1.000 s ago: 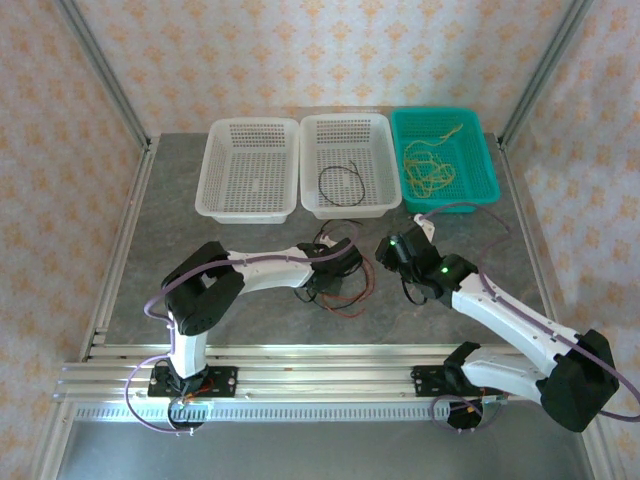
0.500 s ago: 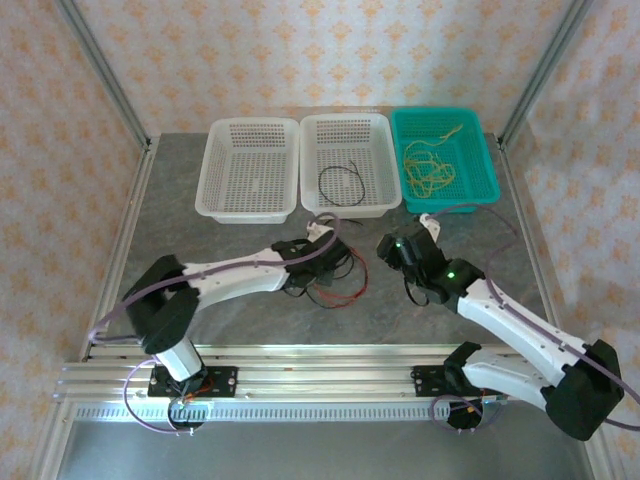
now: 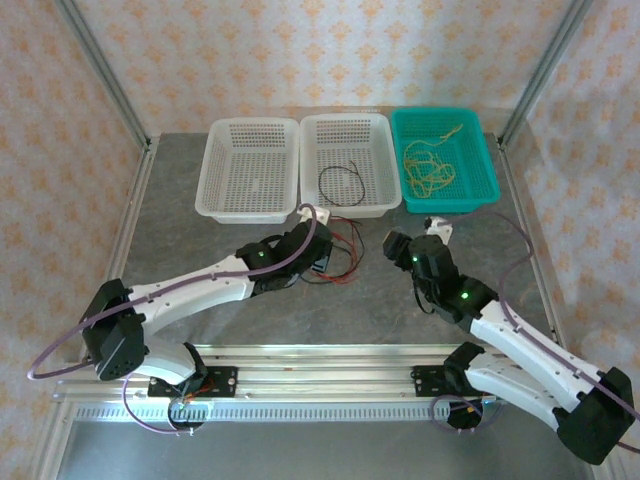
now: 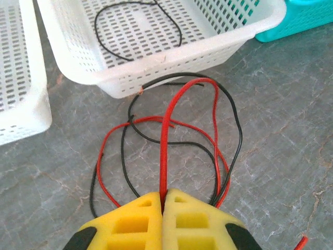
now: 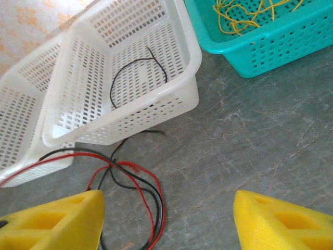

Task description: Untangle the cables

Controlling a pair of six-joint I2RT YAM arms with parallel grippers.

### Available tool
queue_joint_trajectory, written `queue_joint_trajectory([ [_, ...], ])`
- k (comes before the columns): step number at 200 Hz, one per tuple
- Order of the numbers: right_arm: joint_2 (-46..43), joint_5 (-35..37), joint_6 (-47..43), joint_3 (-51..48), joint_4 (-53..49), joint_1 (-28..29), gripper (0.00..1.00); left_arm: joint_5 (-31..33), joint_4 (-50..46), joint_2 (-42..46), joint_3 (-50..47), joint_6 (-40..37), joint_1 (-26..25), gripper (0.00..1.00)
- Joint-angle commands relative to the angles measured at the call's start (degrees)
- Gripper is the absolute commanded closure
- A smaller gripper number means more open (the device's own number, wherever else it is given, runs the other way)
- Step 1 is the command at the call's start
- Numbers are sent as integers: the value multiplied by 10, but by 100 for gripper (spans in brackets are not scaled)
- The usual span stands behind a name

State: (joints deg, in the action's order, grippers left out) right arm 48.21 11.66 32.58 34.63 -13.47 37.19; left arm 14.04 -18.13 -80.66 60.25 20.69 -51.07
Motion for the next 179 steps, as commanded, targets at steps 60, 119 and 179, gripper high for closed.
queue_joint_trajectory([
  [60, -14, -31, -137, 56, 19, -1, 0, 35, 8, 126, 12, -130, 8, 100],
  [119, -55, -84, -256, 54, 105, -1, 0, -58, 65, 215, 1, -197, 21, 100],
  [179, -36, -183, -327, 121, 88, -1, 2, -228, 81, 238, -6, -220, 76, 100],
])
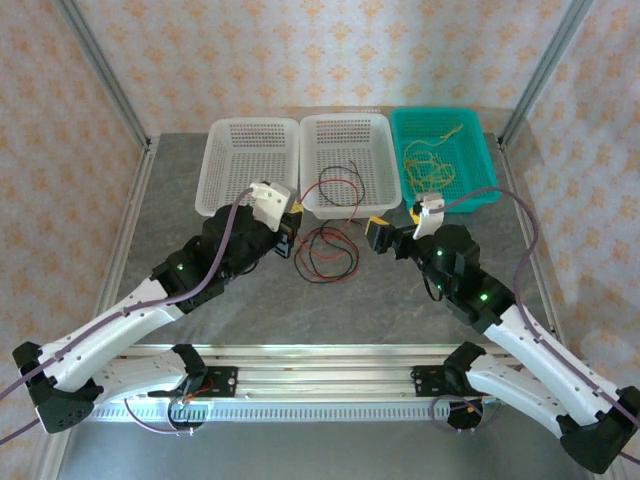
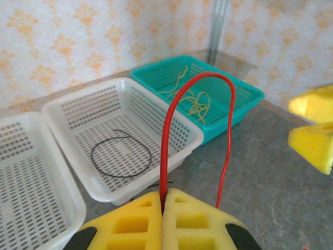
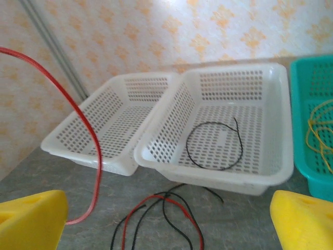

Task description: Untangle the cables

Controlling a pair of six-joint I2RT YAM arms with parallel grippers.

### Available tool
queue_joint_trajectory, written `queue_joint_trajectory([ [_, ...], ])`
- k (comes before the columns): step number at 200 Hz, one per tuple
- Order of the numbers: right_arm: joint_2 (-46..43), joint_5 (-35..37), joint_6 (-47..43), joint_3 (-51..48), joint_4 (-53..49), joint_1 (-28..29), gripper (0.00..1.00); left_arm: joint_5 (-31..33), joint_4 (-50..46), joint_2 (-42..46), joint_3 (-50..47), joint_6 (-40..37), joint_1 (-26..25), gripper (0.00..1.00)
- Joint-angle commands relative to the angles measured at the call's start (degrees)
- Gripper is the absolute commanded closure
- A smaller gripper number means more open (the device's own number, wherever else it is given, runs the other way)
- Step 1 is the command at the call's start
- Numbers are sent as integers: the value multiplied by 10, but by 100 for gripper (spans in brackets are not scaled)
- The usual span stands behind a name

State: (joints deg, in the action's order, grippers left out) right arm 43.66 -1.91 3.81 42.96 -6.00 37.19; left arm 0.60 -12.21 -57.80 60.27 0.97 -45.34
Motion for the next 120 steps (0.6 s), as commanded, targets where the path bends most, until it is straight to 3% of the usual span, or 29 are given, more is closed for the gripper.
queue_joint_trajectory([
  [1, 11, -48, -39, 39, 13, -1, 3, -97, 22, 10, -7, -23, 20, 100],
  [80, 110, -249, -51, 152, -68, -46, 20, -212, 10, 6, -1, -51, 49, 100],
  [120, 124, -275, -65, 159, -80, -51, 45, -214, 13, 6, -5, -51, 50, 100],
])
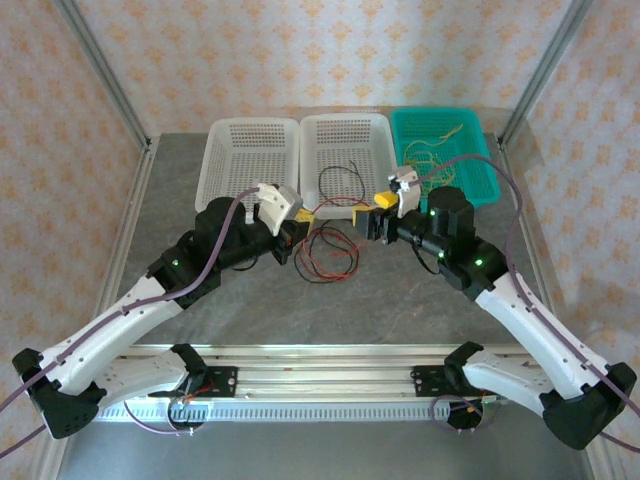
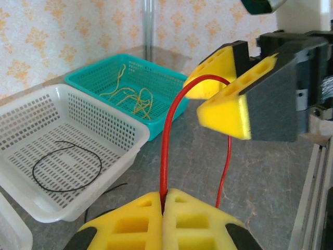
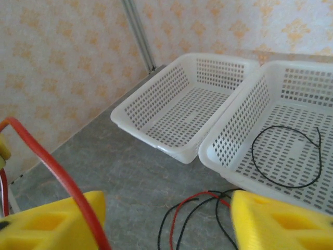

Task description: Untangle the cables

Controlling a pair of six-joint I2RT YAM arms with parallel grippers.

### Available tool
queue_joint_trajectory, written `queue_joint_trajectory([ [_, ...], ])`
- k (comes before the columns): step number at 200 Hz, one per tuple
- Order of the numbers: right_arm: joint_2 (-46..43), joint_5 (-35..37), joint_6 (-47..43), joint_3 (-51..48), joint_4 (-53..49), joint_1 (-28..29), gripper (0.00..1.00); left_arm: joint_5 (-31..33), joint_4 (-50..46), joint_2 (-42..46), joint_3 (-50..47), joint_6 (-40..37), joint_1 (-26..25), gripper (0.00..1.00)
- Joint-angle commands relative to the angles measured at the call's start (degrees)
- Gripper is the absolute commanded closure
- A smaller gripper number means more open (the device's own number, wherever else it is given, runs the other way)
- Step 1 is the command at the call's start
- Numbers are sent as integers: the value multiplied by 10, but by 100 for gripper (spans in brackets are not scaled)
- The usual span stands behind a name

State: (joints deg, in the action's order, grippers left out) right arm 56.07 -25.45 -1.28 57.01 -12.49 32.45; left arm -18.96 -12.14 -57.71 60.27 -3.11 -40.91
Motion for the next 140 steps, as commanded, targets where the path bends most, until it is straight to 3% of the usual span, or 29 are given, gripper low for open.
queue_joint_trajectory([
  [1, -1, -40, -15, 18, -15, -4, 46, -17, 12, 5, -5, -10, 6, 100],
  [49, -10, -47, -11, 8, -6, -5, 85, 20, 14, 0, -11, -2, 12, 100],
  [75, -13, -48, -4, 2, 4, -4, 100, 17, 21, -6, -15, 1, 13, 100],
  [113, -10, -27, 13, 1, 22, -5, 100, 84, 36, -19, -17, 34, 15, 100],
  [140, 22, 36, 45, -2, 42, -4, 100, 176, 64, -28, -35, 96, 23, 23],
])
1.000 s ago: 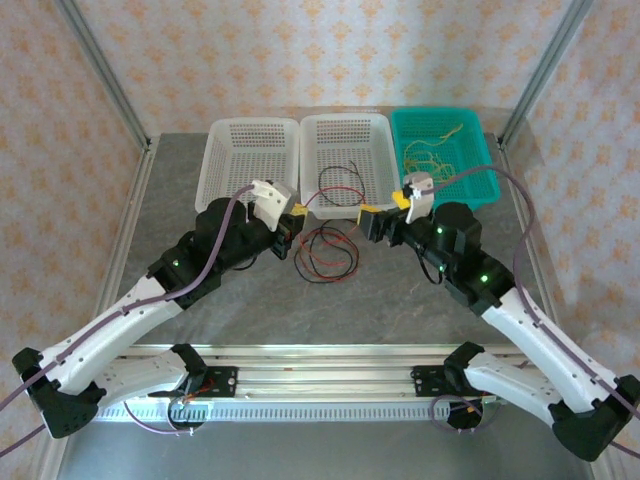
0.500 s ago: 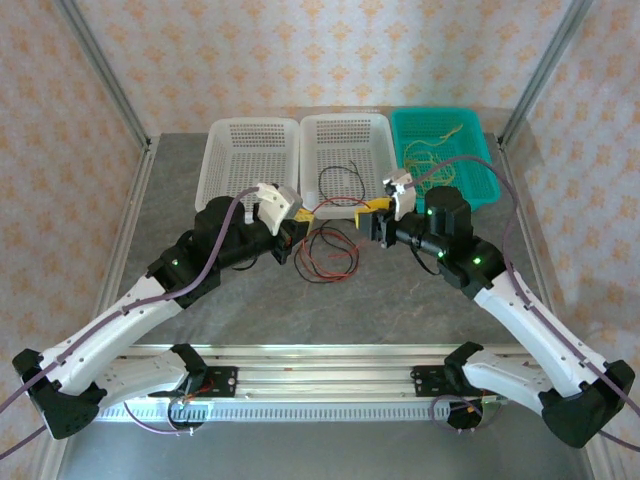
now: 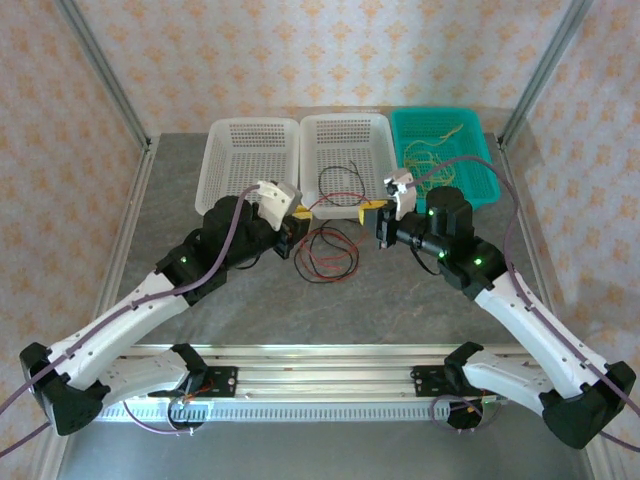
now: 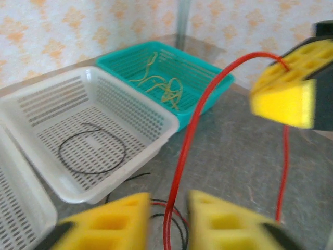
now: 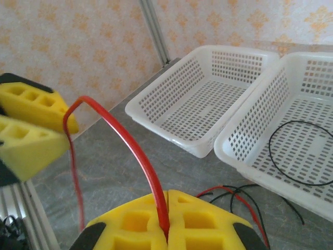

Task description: Untangle the cables

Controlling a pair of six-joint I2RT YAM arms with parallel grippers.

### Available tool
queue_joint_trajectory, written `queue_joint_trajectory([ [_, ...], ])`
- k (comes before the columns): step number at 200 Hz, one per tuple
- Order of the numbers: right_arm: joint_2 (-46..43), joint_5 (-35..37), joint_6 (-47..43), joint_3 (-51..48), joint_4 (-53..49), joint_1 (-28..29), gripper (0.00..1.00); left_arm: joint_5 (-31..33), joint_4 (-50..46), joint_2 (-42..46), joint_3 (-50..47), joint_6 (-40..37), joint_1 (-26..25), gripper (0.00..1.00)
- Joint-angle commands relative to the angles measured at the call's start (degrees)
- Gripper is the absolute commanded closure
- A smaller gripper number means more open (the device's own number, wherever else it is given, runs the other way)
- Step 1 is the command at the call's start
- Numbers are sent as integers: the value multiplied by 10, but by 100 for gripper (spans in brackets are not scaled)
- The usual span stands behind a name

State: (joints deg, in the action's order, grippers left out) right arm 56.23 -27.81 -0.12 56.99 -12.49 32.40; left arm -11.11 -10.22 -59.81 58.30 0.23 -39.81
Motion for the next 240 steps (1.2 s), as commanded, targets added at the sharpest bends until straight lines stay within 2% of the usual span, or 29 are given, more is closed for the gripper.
queue_joint_trajectory([
  [1, 22, 61, 35, -1, 43, -4, 100, 98, 46, -8, -15, 64, 13, 22],
  [23, 66, 89, 72, 8, 73, -3, 100, 124, 64, -10, -31, 102, 35, 6],
  [53, 136, 125, 107, 44, 114, 7, 100, 125, 104, 8, -69, 168, 90, 2],
  [86, 220, 148, 129, 112, 146, 24, 100, 82, 144, 34, -110, 223, 165, 1],
  [130, 353, 151, 156, 234, 164, 43, 100, 50, 136, 37, -124, 268, 250, 0],
  [155, 440, 148, 177, 318, 162, 50, 100, -3, 141, 28, -129, 300, 308, 0],
  [196, 599, 146, 182, 505, 116, 66, 100, -42, 139, -2, -124, 320, 382, 0],
  [240, 762, 164, 183, 703, 57, 84, 100, -70, 145, -43, -126, 323, 423, 1],
])
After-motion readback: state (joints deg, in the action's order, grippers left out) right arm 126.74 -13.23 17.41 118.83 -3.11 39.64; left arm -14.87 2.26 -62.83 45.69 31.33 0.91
